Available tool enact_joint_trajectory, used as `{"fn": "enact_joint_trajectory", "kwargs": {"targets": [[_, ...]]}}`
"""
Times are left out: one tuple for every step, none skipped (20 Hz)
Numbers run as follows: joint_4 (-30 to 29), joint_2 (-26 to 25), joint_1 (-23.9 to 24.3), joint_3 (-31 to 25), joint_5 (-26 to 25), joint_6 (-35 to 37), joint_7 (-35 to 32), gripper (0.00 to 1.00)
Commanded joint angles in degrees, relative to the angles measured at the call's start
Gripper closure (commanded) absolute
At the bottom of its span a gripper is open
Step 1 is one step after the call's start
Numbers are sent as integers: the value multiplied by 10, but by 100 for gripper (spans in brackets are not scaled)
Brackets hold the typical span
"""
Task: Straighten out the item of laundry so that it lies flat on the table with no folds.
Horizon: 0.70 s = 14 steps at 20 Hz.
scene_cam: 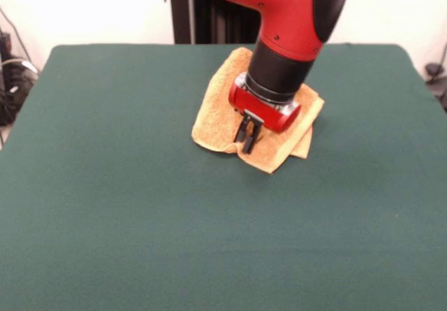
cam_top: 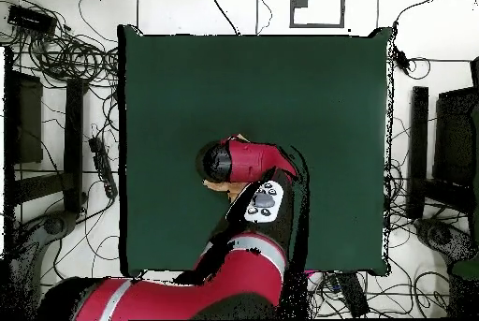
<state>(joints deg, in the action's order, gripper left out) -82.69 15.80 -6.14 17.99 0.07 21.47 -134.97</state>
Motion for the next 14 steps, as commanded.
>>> {"fn": "enact_joint_trajectory", "kwargs": {"targets": [[-45, -20, -63, 59, 121, -101, -281, 100], [-45, -18, -71, 65, 127, -94, -282, 100], [-51, -9, -71, 64, 133, -87, -274, 100], [-59, -2, -70, 59, 138, -84, -266, 100], [-64, 3, -71, 58, 146, -85, -255, 100], [-67, 7, -76, 63, 150, -82, -252, 100], [-70, 9, -81, 68, 155, -80, -249, 100], [-69, 9, -91, 84, 157, -76, -248, 100], [-65, 5, -103, 105, 157, -75, -246, 100], [-64, 4, -110, 115, 158, -73, -244, 100], [-65, 6, -114, 120, 160, -69, -244, 100], [-67, 10, -119, 124, 162, -63, -244, 100], [-68, 15, -125, 135, 162, -55, -244, 100], [-68, 21, -132, 146, 163, -39, -244, 100]]}}
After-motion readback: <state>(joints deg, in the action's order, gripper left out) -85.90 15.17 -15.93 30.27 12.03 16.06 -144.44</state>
